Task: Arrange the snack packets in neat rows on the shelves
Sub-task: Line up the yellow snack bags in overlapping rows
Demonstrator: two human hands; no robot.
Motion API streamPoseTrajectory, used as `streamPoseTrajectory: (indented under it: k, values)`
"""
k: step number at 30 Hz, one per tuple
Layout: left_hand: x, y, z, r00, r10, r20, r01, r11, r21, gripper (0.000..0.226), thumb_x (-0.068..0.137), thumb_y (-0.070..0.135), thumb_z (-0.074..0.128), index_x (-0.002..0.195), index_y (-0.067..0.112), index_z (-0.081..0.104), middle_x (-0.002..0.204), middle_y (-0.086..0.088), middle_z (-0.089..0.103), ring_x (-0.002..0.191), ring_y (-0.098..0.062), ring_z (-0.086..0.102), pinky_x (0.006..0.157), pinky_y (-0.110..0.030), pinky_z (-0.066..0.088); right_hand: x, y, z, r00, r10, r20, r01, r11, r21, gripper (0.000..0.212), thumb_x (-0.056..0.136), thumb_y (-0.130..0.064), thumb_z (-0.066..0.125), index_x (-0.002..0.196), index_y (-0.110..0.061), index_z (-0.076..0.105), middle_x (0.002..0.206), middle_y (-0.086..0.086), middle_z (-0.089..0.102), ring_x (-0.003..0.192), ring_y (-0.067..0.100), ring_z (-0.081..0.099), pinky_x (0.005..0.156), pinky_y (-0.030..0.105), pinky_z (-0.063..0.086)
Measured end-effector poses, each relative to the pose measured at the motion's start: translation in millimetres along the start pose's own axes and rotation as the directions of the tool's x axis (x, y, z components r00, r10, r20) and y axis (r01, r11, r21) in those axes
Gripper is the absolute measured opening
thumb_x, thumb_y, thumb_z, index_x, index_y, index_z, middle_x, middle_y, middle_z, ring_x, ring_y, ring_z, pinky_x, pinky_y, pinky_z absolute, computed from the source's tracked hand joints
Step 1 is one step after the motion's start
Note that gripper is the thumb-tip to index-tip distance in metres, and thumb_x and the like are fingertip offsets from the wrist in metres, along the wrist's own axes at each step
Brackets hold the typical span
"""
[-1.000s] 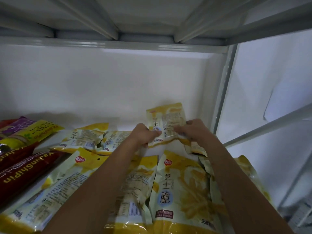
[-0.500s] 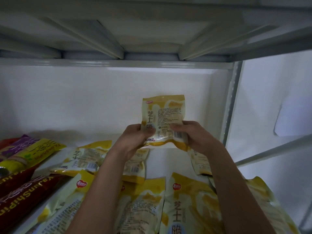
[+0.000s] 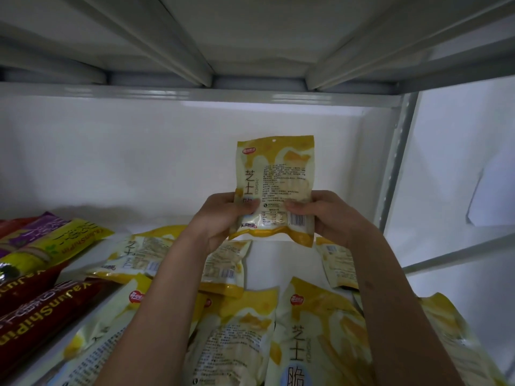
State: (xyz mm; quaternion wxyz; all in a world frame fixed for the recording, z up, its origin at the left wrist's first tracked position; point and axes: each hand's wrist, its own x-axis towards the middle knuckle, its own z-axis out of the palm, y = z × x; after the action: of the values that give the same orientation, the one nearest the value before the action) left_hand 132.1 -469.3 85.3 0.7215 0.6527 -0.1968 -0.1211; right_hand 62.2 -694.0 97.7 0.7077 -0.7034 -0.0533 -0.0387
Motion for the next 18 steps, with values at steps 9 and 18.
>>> streamPoseTrajectory:
  k: [9,18]
  values:
    - [-6.1,5.7,5.1,0.997,0.004,0.079,-0.005,1.0,0.013,0.034,0.095,0.009,0.074,0.128,0.005,0.07,0.121,-0.009,0.077,0.113,-0.027,0.074,0.105,-0.047,0.055,-0.9,-2.6,-3.7,0.991,-0.067,-0.112,0.057,0.994,-0.089,0.027,0.091,-0.003,0.074,0.118,-0.005,0.074,0.114,0.008,0.079,0.105,0.028,0.076,0.091,0.049,0.062]
    - [-7.3,4.8,4.5,0.999,0.017,0.05,-0.016,0.999,-0.029,0.033,0.096,0.009,0.071,0.129,0.002,0.069,0.119,-0.012,0.077,0.109,-0.03,0.076,0.101,-0.047,0.059,-4.2,-7.1,1.1,0.994,-0.062,-0.089,0.056,0.996,-0.067,0.028,0.093,-0.006,0.073,0.121,-0.004,0.072,0.116,0.009,0.078,0.107,0.027,0.076,0.09,0.047,0.062]
